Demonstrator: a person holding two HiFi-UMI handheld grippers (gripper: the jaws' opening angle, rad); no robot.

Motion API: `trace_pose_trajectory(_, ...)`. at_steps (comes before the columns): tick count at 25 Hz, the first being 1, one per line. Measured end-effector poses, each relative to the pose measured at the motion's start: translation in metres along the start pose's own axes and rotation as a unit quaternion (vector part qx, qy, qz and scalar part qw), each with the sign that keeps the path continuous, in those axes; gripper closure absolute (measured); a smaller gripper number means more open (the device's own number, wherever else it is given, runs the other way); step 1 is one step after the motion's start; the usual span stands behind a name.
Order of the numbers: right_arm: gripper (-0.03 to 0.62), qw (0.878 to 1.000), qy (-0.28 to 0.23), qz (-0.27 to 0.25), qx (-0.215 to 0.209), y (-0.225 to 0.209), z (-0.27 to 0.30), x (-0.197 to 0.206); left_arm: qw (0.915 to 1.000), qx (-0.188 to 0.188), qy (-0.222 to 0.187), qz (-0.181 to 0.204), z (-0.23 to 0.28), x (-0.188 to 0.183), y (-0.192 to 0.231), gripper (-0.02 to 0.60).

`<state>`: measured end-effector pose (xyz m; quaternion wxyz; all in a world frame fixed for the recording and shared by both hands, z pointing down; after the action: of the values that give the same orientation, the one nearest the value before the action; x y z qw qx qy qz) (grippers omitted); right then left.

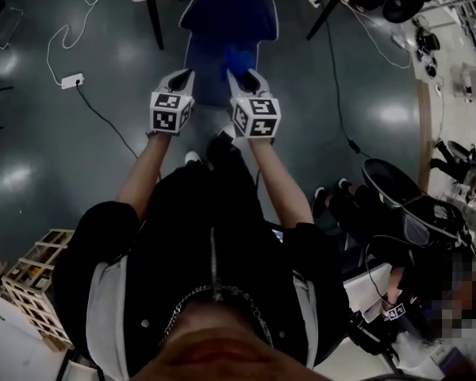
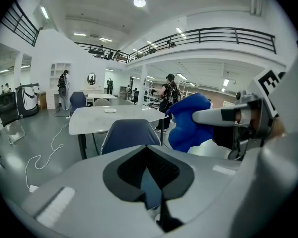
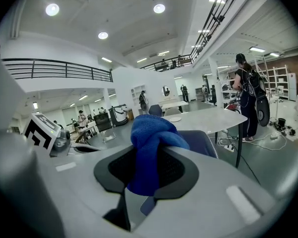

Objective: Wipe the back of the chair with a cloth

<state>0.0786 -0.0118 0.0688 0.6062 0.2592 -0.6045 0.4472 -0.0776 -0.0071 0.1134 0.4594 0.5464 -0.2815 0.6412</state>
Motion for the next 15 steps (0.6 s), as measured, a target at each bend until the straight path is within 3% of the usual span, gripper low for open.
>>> trace_pose_trajectory(9,0.496,1.000,0.007,-0.007,-0.012,-0.067,0.058,-0.015,0.9997,-0.021,-0.014,0.005,0.081,-0.024,0.012,0.571)
trace_pose_trajectory(15,0.496,1.000,0.001,-0.002,-0.005,-0.073,0.082,-0.007,0.9998,-0.007,-0.011,0.012,0.112,-0.021,0.029,0.571)
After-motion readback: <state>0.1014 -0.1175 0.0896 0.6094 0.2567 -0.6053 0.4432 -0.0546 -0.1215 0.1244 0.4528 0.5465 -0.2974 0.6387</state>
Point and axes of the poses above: the fingertips, and each gripper's own axes: z forward along the fingers, y to its left, x out of its underside, the point moved 5 cm from there along -z, backward along the fingers, and after that the axes turned 15 degrees about -y, right-handed, at the moved point
